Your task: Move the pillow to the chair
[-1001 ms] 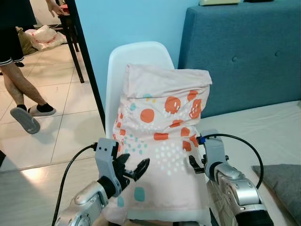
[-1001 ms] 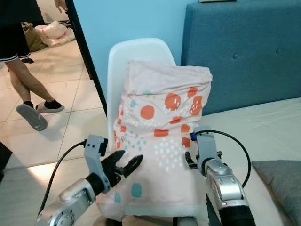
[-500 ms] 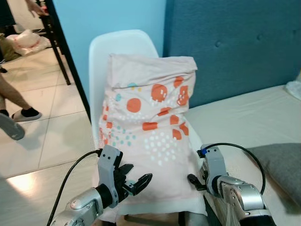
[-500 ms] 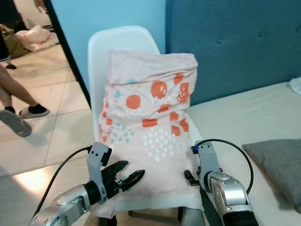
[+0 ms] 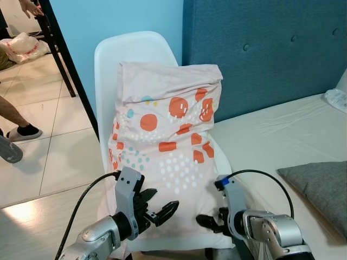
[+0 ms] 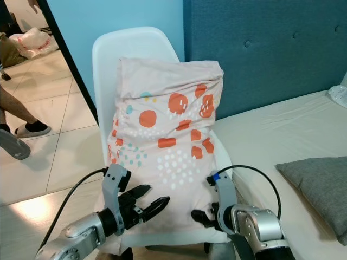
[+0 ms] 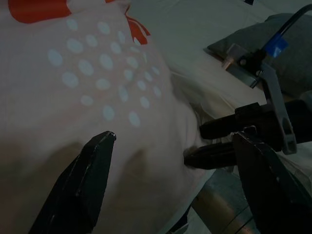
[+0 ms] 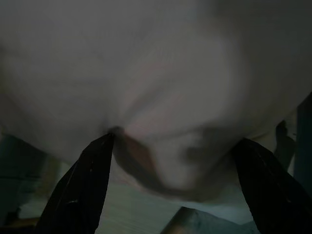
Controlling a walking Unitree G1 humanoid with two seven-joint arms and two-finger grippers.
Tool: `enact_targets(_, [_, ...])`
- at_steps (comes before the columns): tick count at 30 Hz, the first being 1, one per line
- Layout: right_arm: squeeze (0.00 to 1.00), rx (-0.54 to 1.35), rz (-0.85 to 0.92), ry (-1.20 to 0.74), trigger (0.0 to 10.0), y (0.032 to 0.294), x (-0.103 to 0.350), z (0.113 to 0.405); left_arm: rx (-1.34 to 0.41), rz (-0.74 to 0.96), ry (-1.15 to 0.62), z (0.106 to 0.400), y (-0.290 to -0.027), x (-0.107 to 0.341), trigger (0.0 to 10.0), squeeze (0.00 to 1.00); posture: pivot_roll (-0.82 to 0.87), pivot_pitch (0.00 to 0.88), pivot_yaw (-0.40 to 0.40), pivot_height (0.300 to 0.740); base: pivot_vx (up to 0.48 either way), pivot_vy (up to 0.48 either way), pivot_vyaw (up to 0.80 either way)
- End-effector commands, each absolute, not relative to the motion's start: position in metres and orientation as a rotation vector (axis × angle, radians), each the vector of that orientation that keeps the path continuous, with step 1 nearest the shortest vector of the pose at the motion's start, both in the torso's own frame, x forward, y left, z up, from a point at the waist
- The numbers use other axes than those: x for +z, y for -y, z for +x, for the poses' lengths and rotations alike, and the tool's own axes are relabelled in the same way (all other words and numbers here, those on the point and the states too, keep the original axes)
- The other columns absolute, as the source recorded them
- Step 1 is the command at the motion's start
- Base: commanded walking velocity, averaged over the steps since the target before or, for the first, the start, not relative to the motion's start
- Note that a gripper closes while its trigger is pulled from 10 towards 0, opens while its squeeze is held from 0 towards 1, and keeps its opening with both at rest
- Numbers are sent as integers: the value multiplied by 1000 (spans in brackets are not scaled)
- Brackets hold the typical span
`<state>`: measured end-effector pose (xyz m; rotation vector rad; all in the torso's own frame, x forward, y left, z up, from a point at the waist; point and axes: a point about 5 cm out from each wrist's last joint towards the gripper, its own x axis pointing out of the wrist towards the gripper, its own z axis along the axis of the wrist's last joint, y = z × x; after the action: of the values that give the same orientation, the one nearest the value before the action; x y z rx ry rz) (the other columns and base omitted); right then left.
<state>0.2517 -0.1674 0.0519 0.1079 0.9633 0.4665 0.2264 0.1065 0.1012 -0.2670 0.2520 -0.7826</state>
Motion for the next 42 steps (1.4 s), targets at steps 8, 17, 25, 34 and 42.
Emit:
enact_targets(8, [0, 427, 15, -961, 0, 164, 46, 259, -771, -272, -258, 224, -106, 102, 10000, 0, -2, 64, 19, 564, 0, 0, 0])
enact_targets(17, [0, 398, 114, -884, 0, 154, 50, 271, -765, -293, -254, 224, -106, 103, 10000, 0, 9, 60, 15, 564, 0, 0, 0])
enact_targets(25, [0, 461, 313, -744, 0, 130, 63, 287, -764, -298, -252, 224, -105, 104, 10000, 0, 14, 51, 14, 564, 0, 0, 0])
enact_targets(34, [0, 537, 711, -367, 0, 114, 125, 320, -762, -307, -244, 226, -102, 106, 10000, 0, 11, 48, 14, 564, 0, 0, 0])
enact_targets(42, [0, 447, 717, -211, 0, 109, 153, 342, -756, -319, -231, 227, -101, 109, 10000, 0, 9, 51, 15, 564, 0, 0, 0])
